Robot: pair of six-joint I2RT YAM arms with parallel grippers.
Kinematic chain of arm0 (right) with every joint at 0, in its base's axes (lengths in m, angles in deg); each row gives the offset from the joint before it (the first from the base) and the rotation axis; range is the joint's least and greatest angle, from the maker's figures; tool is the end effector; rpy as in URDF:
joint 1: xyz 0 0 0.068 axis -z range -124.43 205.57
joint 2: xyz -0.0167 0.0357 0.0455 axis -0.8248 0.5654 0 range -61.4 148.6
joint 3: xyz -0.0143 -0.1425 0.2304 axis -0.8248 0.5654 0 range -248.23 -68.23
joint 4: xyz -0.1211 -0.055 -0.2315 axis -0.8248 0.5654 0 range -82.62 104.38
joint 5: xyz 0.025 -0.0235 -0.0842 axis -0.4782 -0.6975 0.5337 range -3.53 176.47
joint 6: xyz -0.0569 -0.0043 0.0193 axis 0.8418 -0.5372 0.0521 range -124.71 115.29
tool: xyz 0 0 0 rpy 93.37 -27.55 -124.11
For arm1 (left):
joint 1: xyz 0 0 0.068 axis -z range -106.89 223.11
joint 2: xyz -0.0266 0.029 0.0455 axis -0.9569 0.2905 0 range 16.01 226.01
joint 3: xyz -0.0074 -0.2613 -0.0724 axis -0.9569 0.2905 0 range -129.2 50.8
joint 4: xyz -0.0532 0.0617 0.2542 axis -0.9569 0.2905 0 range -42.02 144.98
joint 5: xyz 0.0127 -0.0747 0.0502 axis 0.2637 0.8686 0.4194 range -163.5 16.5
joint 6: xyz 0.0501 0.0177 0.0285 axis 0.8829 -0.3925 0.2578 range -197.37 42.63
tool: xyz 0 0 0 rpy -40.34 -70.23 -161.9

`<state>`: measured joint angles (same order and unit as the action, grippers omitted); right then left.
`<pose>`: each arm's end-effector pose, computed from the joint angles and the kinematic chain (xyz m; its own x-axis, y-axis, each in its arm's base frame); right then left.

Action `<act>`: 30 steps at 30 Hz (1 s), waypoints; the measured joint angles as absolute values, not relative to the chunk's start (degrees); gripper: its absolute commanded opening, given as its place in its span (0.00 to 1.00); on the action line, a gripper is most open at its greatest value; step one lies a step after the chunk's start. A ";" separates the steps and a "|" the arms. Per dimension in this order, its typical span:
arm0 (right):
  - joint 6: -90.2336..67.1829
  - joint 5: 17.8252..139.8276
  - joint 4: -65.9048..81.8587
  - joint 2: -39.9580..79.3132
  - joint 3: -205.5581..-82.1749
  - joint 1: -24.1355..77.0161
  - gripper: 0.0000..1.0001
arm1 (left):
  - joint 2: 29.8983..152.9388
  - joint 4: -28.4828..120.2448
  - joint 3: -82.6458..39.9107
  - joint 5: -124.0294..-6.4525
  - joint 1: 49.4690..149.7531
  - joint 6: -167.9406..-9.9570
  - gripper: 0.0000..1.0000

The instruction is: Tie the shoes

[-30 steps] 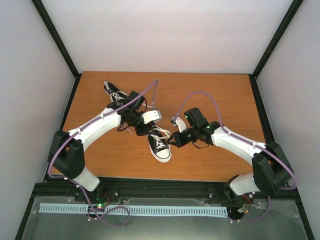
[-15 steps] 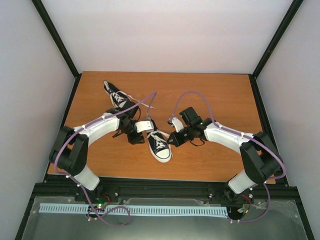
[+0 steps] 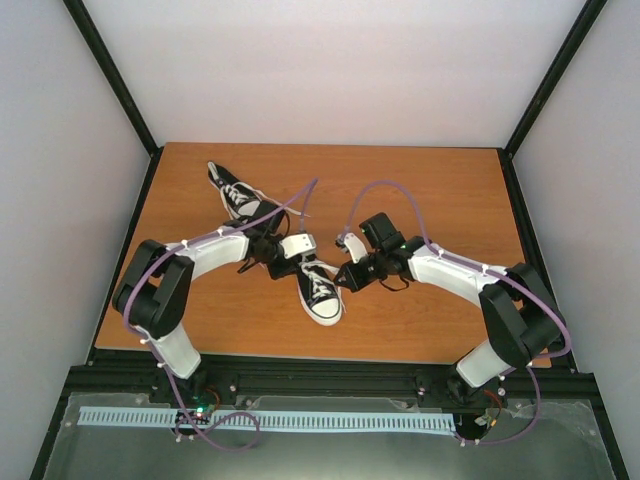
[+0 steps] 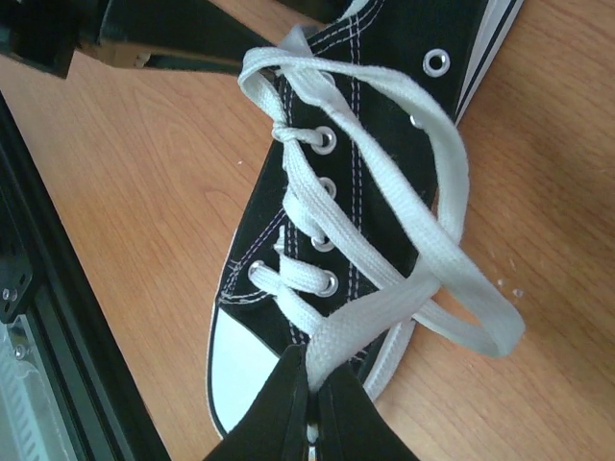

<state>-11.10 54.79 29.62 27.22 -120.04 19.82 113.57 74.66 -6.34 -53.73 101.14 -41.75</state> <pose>0.2363 0.1990 0.1775 -0.7714 -0.4386 -0.4610 -0.6344 0.5853 0.5048 0.2838 -0.1681 0.1498 -0.3357 0.7996 -0.4979 0.9275 0.3728 -0.0266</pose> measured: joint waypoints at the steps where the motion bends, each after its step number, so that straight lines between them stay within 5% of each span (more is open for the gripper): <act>1: -11.10 54.79 29.51 27.22 -120.04 19.95 0.03 | 113.70 74.64 -6.71 -53.54 101.06 -41.93 0.08; 3: -11.10 54.79 29.36 27.22 -120.04 20.41 0.03 | 113.88 74.73 -6.87 -52.97 101.16 -42.08 0.01; 14: -12.39 57.45 28.13 24.70 -116.72 28.48 0.03 | 100.72 86.66 -6.87 -59.50 96.77 -41.75 0.01; 30: -20.90 61.41 22.12 21.29 -103.72 45.22 0.03 | 92.44 100.28 8.83 -82.58 72.51 -37.67 0.01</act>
